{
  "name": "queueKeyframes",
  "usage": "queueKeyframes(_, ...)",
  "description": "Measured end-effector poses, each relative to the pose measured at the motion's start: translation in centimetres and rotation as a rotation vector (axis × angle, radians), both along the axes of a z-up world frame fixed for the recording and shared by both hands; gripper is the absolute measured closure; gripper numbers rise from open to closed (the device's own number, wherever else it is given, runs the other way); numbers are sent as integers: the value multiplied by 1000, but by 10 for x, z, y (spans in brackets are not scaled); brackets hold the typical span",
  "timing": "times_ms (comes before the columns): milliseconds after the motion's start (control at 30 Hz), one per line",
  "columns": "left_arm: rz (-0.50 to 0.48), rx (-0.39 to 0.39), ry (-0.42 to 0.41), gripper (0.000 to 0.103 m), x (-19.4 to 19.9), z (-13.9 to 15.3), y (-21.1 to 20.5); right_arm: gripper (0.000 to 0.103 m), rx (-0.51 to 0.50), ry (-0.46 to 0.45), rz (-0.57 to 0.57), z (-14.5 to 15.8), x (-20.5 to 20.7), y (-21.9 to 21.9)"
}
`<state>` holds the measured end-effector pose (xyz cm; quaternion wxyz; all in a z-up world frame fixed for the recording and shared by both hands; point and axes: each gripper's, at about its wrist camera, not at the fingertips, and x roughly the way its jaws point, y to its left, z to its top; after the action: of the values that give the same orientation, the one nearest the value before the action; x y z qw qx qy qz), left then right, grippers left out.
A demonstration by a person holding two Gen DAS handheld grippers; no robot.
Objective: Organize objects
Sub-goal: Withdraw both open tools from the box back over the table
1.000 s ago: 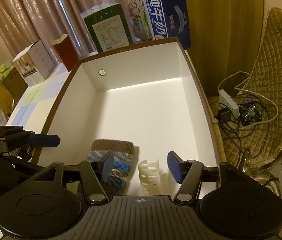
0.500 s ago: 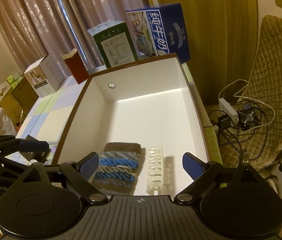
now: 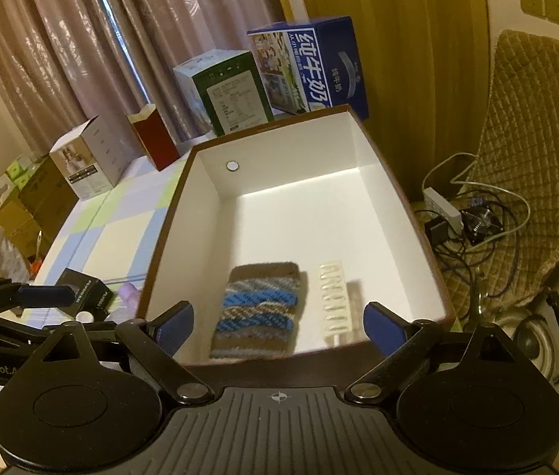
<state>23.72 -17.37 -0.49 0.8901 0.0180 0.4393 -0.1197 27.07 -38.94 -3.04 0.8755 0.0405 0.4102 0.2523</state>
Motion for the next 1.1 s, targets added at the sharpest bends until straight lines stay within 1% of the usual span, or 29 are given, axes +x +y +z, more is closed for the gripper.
queueKeyframes(167,-19,-14,-10,14,-16,4,20,13,-14,-6,-30,4,-24,13)
queueKeyframes(433,-27,-23,-3,14,-43,4,62,13,-22,4,-66,4,-62,39)
queueKeyframes(767,-41,-19,-1,14,-66,4,102,13,-18,15,-88,-1,-94,67)
queueKeyframes(1100,1,-7,15,13,-83,-5,145,13,-27,41,-65,-19,-116,103)
